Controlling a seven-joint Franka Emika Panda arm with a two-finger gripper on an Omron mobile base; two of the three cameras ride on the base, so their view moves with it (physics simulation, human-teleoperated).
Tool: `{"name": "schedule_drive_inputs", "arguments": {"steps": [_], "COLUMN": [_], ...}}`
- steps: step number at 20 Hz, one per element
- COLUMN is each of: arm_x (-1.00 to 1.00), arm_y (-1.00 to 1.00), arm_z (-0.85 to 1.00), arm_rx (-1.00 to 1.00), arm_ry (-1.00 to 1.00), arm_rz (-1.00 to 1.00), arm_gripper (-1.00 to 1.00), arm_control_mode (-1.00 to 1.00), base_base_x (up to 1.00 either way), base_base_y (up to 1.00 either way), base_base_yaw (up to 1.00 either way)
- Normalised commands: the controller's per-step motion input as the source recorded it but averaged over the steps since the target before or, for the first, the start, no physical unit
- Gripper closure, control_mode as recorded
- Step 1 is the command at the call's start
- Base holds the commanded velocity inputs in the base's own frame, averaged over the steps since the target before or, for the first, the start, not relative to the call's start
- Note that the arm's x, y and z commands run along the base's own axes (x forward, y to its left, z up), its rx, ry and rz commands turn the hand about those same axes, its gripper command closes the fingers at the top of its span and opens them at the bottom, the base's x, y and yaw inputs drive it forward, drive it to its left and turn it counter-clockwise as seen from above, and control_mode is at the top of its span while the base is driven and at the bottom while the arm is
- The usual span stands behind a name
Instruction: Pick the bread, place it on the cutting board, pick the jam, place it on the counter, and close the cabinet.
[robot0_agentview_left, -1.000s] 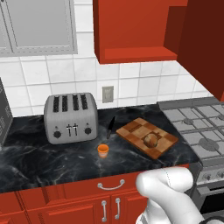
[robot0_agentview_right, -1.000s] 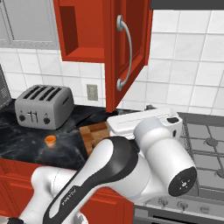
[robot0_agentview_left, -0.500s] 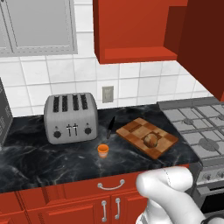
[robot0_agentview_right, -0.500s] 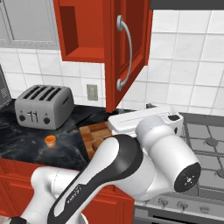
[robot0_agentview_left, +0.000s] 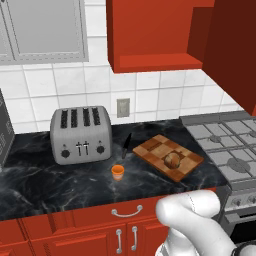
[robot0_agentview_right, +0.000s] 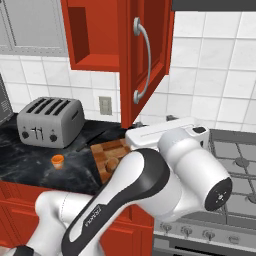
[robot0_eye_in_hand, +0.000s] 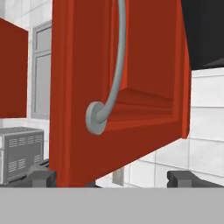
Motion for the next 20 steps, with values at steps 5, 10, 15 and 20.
{"name": "schedule_drive_inputs", "arguments": {"steps": [5,10,15,20], "arm_x": [0.11,0.17,0.13,0.12], "arm_y": [0.0,0.0,0.0,0.0], "arm_z": [0.06,0.07,0.13,0.13], "arm_rx": [0.0,0.0,0.0,0.0], "arm_ry": [0.0,0.0,0.0,0.0], "arm_rz": [0.05,0.05,0.06,0.06], "arm_gripper": [-1.0,-1.0,-1.0,-1.0], "arm_control_mode": [-1.0,-1.0,-1.0,-1.0], "base_base_x": [0.0,0.0,0.0,0.0], "base_base_y": [0.0,0.0,0.0,0.0], "base_base_yaw": [0.0,0.0,0.0,0.0]}}
